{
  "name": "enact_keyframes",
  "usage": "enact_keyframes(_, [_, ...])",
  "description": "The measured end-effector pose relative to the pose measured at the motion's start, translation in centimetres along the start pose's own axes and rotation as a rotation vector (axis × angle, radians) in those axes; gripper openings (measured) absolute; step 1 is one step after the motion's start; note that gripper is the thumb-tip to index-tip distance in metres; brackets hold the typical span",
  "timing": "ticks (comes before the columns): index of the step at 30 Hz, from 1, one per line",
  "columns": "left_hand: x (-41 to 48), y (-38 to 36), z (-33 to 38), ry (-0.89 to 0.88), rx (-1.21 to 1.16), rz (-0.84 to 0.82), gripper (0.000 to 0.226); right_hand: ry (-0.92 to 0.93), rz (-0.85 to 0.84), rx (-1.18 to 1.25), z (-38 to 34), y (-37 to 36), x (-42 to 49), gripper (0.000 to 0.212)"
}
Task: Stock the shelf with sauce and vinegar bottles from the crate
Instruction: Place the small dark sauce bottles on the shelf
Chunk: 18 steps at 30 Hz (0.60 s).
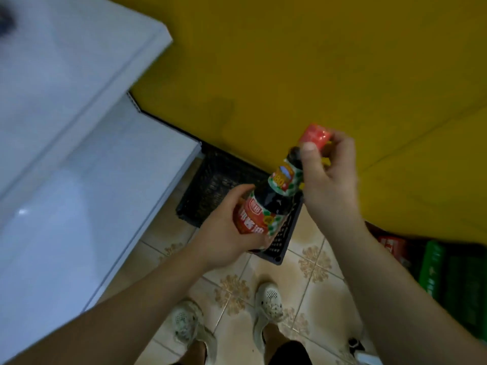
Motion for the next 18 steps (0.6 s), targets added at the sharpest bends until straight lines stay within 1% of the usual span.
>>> enact_keyframes(1, [-1.6,0.3,2.5,-0.023,-0.008,0.036,0.081,-0.057,-0.048,-0.003,-1.6,-0.7,-0.1,0.045])
enact_keyframes(2, [-3.3,0.7,5.0,-0.047,-0.015,0.069,0.078,-0.103,-0.099,-0.001,-3.2,-1.4,-0.2,0.040])
enact_keyframes(3, [-5.0,1.1,7.3,-0.072,-0.021,0.097,0.075,-0.119,-0.128,0.010,-5.2,-1.9,-0.4,0.029])
enact_keyframes(4, [-6.7,1.4,9.4,-0.096,-0.021,0.114,0.073,-0.106,-0.130,0.038,-7.6,-2.1,-0.7,0.018])
enact_keyframes(5, [-8.4,1.6,11.5,-0.119,-0.015,0.119,0.073,-0.076,-0.117,0.083,-10.0,-2.2,-1.0,0.012])
enact_keyframes(8, [-13.2,2.2,17.2,-0.193,-0.017,0.105,0.074,0.027,-0.101,0.264,-16.9,-2.2,-1.9,0.003])
enact_keyframes(10, [-15.8,2.5,20.6,-0.232,-0.005,0.120,0.075,0.096,-0.162,0.344,-21.1,-2.5,-2.3,0.005])
enact_keyframes(11, [-16.9,2.5,22.1,-0.246,0.004,0.138,0.076,0.126,-0.208,0.361,-23.0,-2.8,-2.5,0.009])
enact_keyframes(14, [-19.9,2.3,26.2,-0.323,-0.019,0.240,0.075,0.185,-0.356,0.372,-28.6,-3.5,-3.5,0.032])
enact_keyframes(15, [-20.7,2.2,27.2,-0.360,-0.049,0.283,0.076,0.210,-0.401,0.378,-30.3,-3.7,-4.0,0.034])
enact_keyframes(18, [-23.0,1.4,29.2,-0.456,-0.120,0.418,0.073,0.314,-0.516,0.353,-35.0,-4.1,-5.6,0.030])
Point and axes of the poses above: each hand's wrist, its own x-axis towards the middle knuckle, its own y-axis out of the back of the hand, z = x × y, the point moved 10 cm from there along x, towards the middle knuckle, and after that the axes turned 15 degrees about -z, right-handed, at the moved point
